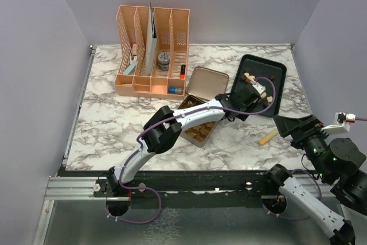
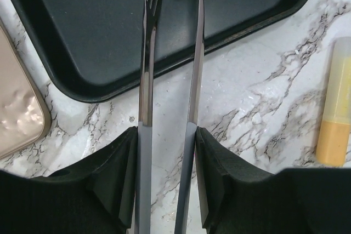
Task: Pack the chocolate
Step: Pick up the fake chocolate from the plate.
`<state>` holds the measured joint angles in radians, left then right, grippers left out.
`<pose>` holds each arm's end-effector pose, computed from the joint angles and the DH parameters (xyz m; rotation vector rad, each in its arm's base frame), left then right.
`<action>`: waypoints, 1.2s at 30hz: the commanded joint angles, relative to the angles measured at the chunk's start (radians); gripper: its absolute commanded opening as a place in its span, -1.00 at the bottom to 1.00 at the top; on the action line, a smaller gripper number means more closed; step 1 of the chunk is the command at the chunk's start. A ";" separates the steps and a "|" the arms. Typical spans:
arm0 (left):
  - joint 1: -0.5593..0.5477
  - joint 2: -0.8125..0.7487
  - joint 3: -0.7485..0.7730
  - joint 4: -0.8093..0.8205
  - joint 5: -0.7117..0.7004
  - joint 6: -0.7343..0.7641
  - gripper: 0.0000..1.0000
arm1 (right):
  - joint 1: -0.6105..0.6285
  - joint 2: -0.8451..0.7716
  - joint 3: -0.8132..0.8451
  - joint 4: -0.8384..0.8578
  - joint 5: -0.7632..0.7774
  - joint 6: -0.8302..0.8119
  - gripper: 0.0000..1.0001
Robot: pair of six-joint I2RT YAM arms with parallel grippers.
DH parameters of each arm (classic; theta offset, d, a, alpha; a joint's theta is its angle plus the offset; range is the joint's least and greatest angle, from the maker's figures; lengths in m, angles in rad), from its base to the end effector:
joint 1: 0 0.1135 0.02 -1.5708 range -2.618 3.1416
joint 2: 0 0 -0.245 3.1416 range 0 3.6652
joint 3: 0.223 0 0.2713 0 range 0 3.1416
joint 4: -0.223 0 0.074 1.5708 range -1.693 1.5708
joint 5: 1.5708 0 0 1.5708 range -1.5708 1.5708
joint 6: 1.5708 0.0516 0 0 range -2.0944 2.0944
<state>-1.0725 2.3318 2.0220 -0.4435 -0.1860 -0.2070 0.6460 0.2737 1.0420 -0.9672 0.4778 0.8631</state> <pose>0.2713 -0.4787 0.1821 0.8978 2.1694 -0.4311 0.0543 0.0112 0.3831 0.5401 1.7135 0.6752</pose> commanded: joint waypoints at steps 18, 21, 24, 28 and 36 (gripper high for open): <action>-0.009 -0.124 -0.047 0.030 -0.039 0.018 -0.41 | -0.003 -0.010 -0.032 -0.016 0.009 0.002 0.79; -0.009 -0.159 -0.071 0.025 -0.053 0.021 -0.41 | -0.003 -0.009 -0.036 -0.012 0.002 0.002 0.79; -0.008 -0.208 -0.102 0.023 -0.064 0.021 -0.41 | -0.003 -0.007 -0.044 -0.007 -0.003 0.005 0.79; -0.005 -0.262 -0.148 0.018 -0.051 0.012 -0.41 | -0.003 -0.005 -0.061 0.006 -0.010 0.004 0.79; 0.006 -0.403 -0.294 0.000 -0.047 -0.014 -0.40 | -0.003 -0.001 -0.088 0.009 -0.021 0.004 0.79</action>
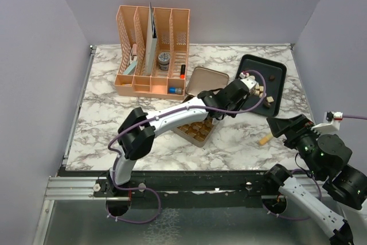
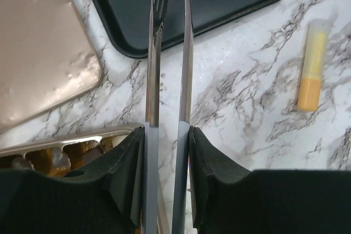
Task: Pack the chocolate
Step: Pick up the fake chocolate from the plate.
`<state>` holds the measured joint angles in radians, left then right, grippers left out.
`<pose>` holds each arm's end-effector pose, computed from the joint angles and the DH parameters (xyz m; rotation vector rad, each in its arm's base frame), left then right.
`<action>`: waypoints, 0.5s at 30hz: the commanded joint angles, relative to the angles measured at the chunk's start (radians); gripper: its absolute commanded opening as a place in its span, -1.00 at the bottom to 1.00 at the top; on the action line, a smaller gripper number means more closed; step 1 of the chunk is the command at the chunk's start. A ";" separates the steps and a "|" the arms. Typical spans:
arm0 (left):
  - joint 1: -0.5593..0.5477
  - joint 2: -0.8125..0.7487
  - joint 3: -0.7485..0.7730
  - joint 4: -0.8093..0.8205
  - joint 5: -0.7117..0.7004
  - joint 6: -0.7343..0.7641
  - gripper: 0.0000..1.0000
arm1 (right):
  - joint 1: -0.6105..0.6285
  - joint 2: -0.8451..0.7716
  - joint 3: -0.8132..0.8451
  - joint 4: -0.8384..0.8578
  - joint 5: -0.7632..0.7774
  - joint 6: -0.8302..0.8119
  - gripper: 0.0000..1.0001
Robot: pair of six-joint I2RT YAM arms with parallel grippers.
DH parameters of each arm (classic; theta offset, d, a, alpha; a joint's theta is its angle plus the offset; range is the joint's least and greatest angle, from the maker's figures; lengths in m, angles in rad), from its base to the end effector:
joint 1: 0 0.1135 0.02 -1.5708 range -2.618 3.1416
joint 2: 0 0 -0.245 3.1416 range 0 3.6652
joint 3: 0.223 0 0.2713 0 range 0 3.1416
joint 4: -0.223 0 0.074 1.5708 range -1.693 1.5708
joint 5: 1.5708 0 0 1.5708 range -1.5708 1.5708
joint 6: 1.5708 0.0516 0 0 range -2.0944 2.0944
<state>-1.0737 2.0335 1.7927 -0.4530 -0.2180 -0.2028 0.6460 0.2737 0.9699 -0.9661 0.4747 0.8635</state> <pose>0.2465 -0.4309 0.2484 0.8554 2.1159 -0.4365 0.0655 0.0198 0.3635 0.5322 1.7783 0.6300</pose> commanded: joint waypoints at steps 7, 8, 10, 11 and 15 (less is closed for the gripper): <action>0.012 -0.238 -0.194 -0.051 -0.037 -0.025 -0.38 | -0.003 0.012 -0.039 0.012 -0.002 -0.001 0.79; 0.012 -0.258 -0.214 -0.055 -0.036 -0.028 -0.38 | -0.003 0.017 -0.043 0.015 -0.001 -0.003 0.79; 0.014 -0.297 -0.256 -0.059 -0.037 -0.040 -0.38 | -0.003 0.032 -0.048 0.022 -0.004 -0.009 0.79; 0.014 -0.316 -0.276 -0.063 -0.038 -0.048 -0.37 | -0.003 0.039 -0.051 0.023 -0.003 -0.011 0.79; 0.015 -0.379 -0.341 -0.094 -0.039 -0.063 -0.36 | -0.003 0.055 -0.062 0.030 -0.001 -0.012 0.79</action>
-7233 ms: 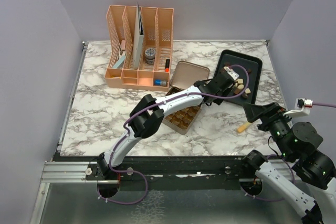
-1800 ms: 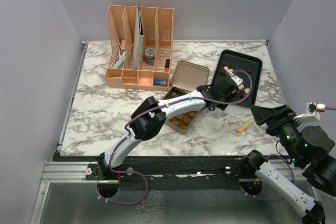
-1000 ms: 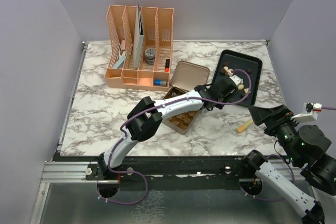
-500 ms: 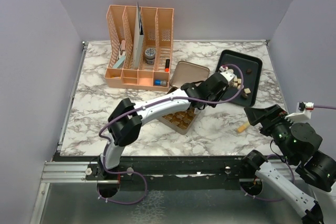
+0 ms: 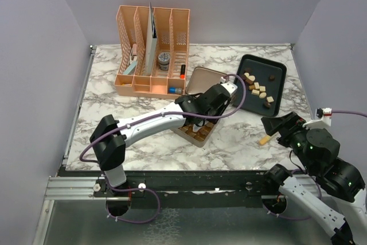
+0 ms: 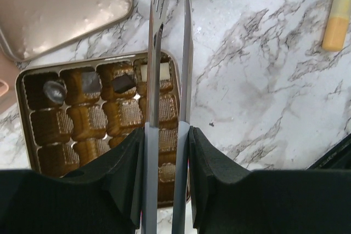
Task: Pack the chocolate
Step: Pick up the fake chocolate from the plate, then place the fake chocolate in the packing box.
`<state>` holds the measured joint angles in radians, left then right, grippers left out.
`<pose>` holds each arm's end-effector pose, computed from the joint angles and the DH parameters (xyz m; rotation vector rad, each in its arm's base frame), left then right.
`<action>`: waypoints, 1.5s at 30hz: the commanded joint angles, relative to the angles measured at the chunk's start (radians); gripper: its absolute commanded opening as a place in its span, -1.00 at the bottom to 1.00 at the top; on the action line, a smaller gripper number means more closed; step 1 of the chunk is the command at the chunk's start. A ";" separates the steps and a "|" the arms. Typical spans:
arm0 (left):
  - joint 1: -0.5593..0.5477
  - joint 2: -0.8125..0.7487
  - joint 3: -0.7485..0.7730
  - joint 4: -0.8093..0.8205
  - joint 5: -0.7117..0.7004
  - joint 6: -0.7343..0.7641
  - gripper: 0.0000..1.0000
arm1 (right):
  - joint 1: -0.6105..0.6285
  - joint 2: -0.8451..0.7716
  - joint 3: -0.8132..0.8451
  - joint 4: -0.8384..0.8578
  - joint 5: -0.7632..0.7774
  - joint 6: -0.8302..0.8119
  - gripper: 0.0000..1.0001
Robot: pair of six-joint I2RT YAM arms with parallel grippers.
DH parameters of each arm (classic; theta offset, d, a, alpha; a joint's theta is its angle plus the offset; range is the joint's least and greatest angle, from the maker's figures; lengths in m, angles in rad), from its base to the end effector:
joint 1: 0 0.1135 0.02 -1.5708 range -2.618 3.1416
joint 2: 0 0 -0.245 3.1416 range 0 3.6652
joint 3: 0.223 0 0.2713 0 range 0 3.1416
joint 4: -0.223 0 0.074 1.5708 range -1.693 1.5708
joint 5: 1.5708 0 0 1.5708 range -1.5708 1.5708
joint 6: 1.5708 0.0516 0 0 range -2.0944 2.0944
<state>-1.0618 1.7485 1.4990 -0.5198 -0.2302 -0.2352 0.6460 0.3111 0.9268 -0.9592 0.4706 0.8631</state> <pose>0.2168 -0.3643 0.2610 0.8362 2.1925 -0.3838 0.0788 0.0301 0.3499 0.5223 1.8453 0.5820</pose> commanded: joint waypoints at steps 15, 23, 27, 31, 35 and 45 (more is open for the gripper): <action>0.004 -0.344 -0.208 -0.191 -0.039 -0.085 -0.34 | -0.003 0.095 -0.040 0.067 -0.032 -0.045 0.79; 0.004 -0.386 -0.247 -0.223 -0.001 -0.110 -0.34 | -0.003 0.083 -0.049 0.077 -0.058 -0.017 0.79; 0.004 -0.386 -0.272 -0.223 0.006 -0.129 -0.31 | -0.003 0.082 -0.042 0.066 -0.061 -0.010 0.79; 0.004 -0.377 -0.287 -0.222 0.027 -0.130 -0.29 | -0.003 0.077 -0.040 0.057 -0.061 -0.009 0.79; 0.004 -0.375 -0.300 -0.216 0.045 -0.125 -0.27 | -0.003 0.077 -0.045 0.064 -0.068 -0.003 0.79; 0.005 -0.361 -0.311 -0.203 0.074 -0.121 -0.20 | -0.003 0.091 -0.052 0.080 -0.088 -0.005 0.79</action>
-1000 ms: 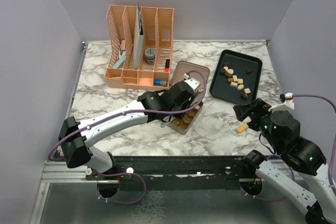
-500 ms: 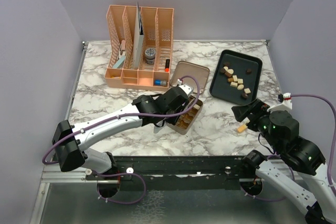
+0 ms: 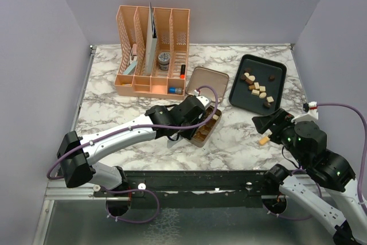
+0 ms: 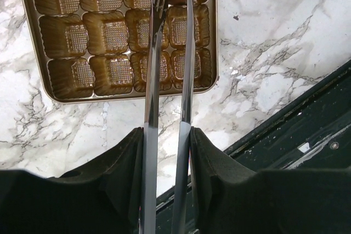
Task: Pack the chocolate
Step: Place the fake chocolate in the packing box.
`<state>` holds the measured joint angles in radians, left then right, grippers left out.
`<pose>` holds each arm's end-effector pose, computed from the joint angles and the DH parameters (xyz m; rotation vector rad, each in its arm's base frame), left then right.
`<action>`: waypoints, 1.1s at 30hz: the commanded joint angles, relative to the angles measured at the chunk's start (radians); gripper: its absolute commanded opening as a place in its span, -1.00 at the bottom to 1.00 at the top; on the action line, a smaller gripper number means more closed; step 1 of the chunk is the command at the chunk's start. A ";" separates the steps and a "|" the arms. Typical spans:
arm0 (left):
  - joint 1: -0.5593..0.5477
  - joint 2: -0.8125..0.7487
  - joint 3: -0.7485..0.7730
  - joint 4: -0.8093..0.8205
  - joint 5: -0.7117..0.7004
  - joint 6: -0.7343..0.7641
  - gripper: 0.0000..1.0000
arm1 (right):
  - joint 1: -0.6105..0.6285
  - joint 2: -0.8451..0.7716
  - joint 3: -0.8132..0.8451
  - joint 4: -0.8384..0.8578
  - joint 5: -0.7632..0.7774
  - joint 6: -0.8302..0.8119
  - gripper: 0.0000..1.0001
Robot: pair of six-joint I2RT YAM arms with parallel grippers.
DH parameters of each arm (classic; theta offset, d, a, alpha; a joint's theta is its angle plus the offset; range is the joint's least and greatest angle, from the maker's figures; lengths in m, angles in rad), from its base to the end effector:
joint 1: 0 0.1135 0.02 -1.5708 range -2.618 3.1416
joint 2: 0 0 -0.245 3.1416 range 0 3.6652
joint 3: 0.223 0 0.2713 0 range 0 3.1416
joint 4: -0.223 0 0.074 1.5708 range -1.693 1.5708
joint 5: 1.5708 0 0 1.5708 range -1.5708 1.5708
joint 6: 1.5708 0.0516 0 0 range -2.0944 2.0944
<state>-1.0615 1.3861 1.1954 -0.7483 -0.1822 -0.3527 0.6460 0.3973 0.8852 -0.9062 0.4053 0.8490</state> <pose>0.1641 -0.2747 0.2624 0.8051 2.3928 -0.3606 0.1006 0.0503 0.3360 0.4639 1.9440 0.5766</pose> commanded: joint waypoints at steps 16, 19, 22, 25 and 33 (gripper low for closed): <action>0.003 -0.021 0.012 0.066 0.013 -0.012 -0.16 | -0.003 -0.005 -0.009 0.026 -0.022 0.009 0.79; 0.004 -0.018 0.019 0.099 -0.003 0.000 -0.15 | -0.003 -0.009 -0.002 0.022 -0.020 0.010 0.79; 0.003 0.005 0.047 0.139 -0.017 0.017 -0.15 | -0.003 -0.013 0.010 0.018 -0.011 0.011 0.79; 0.004 0.042 0.083 0.181 -0.024 0.041 -0.15 | -0.003 -0.017 0.025 0.015 -0.005 0.012 0.79; 0.003 0.195 0.192 0.329 -0.044 0.106 -0.15 | -0.003 -0.030 0.069 0.011 0.012 -0.007 0.79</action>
<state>-1.0615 1.5143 1.3197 -0.5564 -0.1970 -0.2962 0.6460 0.3851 0.9127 -0.9066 0.3992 0.8482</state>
